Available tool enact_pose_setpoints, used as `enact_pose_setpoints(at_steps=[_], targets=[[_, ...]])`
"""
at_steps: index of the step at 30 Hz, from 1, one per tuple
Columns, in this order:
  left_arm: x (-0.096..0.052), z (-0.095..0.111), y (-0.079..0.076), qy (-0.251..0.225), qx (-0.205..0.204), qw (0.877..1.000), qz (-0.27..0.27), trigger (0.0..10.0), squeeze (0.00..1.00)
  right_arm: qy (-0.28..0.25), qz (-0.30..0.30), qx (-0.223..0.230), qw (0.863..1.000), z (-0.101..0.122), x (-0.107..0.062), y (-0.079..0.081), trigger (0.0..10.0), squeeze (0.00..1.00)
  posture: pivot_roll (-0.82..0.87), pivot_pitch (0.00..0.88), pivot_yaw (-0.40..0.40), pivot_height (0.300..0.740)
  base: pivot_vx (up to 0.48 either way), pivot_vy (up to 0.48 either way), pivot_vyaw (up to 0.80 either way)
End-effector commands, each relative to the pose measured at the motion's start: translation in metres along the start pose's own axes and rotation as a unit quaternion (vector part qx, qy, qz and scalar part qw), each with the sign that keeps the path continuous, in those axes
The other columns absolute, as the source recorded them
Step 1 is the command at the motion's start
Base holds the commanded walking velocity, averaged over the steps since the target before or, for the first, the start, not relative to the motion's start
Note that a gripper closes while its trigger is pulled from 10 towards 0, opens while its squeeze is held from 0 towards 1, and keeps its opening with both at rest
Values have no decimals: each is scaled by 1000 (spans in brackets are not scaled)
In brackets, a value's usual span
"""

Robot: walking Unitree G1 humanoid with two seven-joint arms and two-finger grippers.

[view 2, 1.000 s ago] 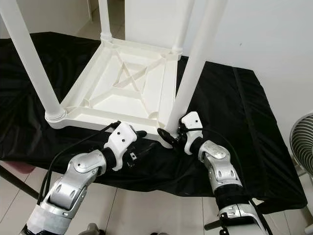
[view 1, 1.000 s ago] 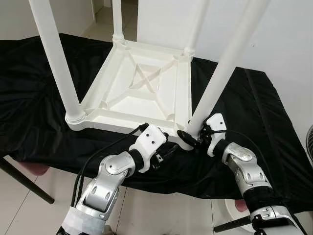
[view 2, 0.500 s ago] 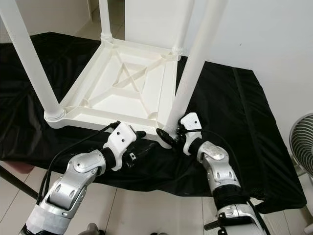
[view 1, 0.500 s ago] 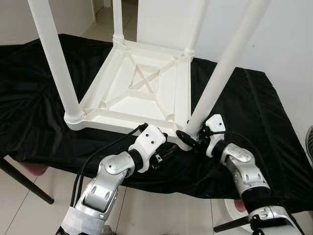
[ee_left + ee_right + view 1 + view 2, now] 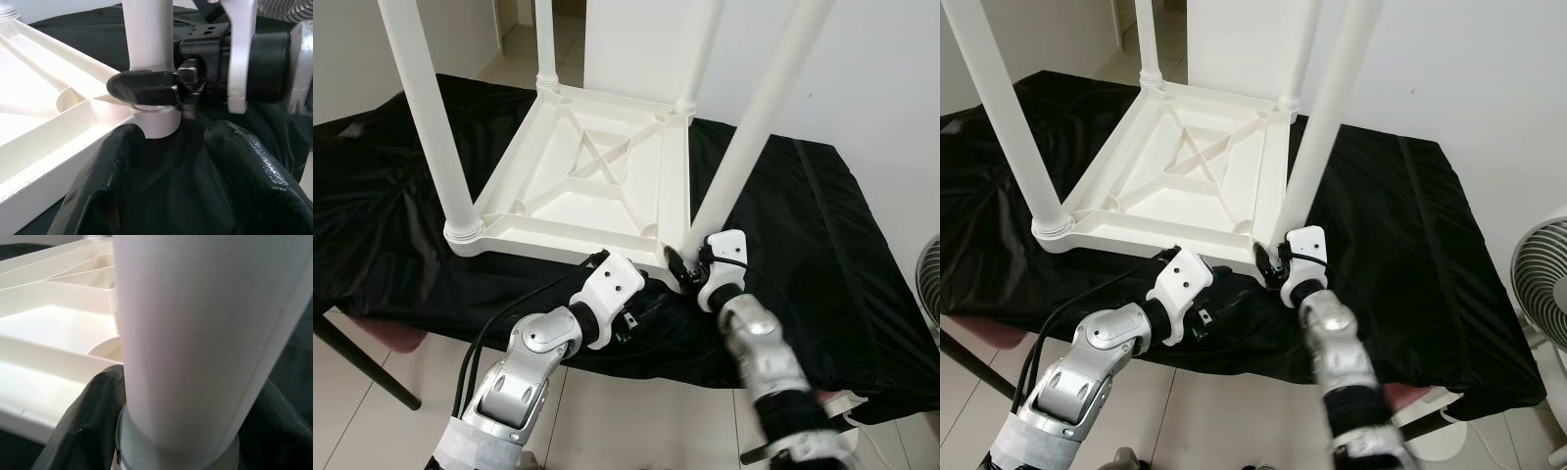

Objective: Building children table

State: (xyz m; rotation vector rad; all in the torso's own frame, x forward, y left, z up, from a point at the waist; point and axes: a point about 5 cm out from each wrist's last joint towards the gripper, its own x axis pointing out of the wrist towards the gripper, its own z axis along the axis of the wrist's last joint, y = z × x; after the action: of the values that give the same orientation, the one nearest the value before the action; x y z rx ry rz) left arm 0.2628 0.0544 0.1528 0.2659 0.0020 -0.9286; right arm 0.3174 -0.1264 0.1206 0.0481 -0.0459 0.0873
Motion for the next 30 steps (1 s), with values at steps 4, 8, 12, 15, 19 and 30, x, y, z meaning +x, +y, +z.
enact_pose_setpoints(at_steps=[4, 8, 12, 15, 19, 30], targets=[[1, 0, -2, 1, 1, 1000, 15, 10000, 0, 12, -127, 5, 992, -10, -13, -15, 10000, 0, 151, 66, -85, 740, 0, 0, 0], [2, 0, -3, 0, 0, 1000, 13, 10000, 0, 8, -84, 12, 996, -9, -13, 1, 10000, 0, 147, 63, -90, 740, 0, 0, 0], [3, 0, -4, 0, 0, 1000, 12, 10000, 0, 14, -88, 8, 996, -9, -13, -4, 10000, 0, 149, 59, -95, 740, 0, 0, 0], [3, 0, -4, -1, 0, 1000, 12, 10000, 0, 16, -86, 9, 996, -9, -13, -4, 10000, 0, 149, 59, -95, 740, 0, 0, 0], [2, 0, -5, 0, -1, 1000, 13, 10000, 0, 11, -67, 20, 998, -8, -14, 0, 10000, 1000, 148, 55, -99, 740, 0, 0, 0], [3, 0, -4, -1, 0, 1000, 12, 10000, 0, -30, 103, 30, 994, 15, -12, -20, 10000, 1000, 139, 54, -97, 740, 0, 0, 0]])
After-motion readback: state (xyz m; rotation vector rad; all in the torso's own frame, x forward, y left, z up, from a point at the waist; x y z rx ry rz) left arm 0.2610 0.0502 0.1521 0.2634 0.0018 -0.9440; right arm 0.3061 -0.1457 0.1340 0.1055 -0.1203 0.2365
